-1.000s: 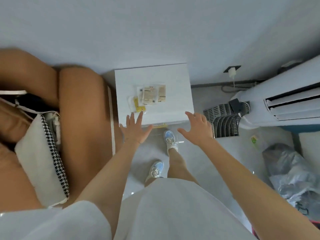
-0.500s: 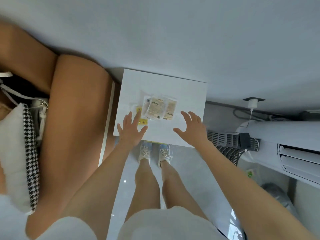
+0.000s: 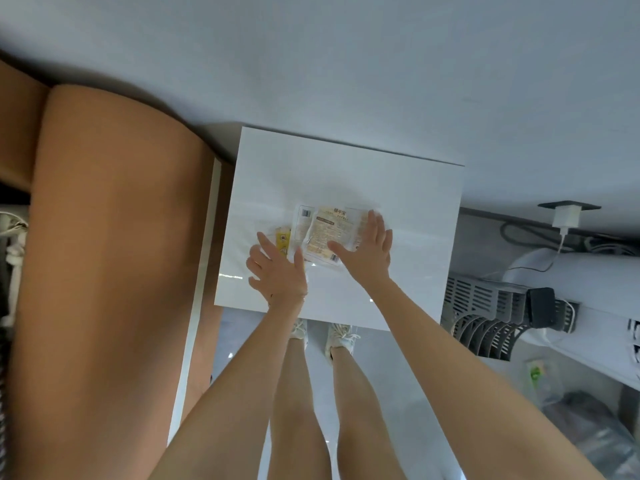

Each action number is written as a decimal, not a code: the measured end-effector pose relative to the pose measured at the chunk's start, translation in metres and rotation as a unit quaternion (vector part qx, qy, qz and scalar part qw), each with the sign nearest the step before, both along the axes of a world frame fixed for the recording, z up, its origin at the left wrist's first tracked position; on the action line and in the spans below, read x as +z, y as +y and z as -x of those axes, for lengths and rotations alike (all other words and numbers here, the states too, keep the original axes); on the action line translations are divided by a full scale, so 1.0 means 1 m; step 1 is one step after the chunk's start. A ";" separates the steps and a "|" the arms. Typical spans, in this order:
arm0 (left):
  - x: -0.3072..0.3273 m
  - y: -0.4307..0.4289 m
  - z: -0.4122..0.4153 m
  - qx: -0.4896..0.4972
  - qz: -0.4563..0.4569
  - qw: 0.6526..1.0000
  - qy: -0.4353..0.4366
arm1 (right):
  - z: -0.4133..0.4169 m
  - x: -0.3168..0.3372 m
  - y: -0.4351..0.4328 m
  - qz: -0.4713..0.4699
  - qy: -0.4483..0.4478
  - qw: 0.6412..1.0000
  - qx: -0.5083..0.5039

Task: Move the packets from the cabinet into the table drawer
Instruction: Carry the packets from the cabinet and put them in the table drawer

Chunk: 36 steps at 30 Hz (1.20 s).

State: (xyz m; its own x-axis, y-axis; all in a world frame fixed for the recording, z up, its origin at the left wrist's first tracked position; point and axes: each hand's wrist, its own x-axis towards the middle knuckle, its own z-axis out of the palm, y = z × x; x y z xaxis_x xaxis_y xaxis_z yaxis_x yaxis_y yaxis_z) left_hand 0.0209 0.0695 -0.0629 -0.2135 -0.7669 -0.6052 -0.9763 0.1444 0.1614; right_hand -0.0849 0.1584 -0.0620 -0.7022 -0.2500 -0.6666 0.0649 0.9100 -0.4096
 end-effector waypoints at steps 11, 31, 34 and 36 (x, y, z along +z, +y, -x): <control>-0.018 -0.012 0.021 0.041 0.056 0.998 0.008 | -0.007 -0.018 0.012 0.008 0.101 0.995 -0.023; -0.008 -0.005 0.028 0.025 -0.002 1.000 0.013 | -0.008 -0.005 0.019 0.119 -0.049 0.954 -0.272; -0.007 -0.012 0.025 0.067 -0.045 0.996 0.035 | -0.003 -0.003 0.037 0.082 -0.019 0.965 -0.249; -0.006 -0.017 0.022 0.093 -0.075 0.992 0.043 | -0.003 0.001 0.048 0.082 -0.020 0.967 -0.240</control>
State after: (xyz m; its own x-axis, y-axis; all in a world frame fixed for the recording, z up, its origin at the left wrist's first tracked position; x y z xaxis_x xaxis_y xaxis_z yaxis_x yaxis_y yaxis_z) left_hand -0.0010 0.0521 -0.0692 -0.1329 -0.7003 -0.7013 -0.9653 -0.0691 0.2519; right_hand -0.0822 0.2064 -0.0615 -0.7384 -0.0065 -0.6744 0.4825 0.6935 -0.5350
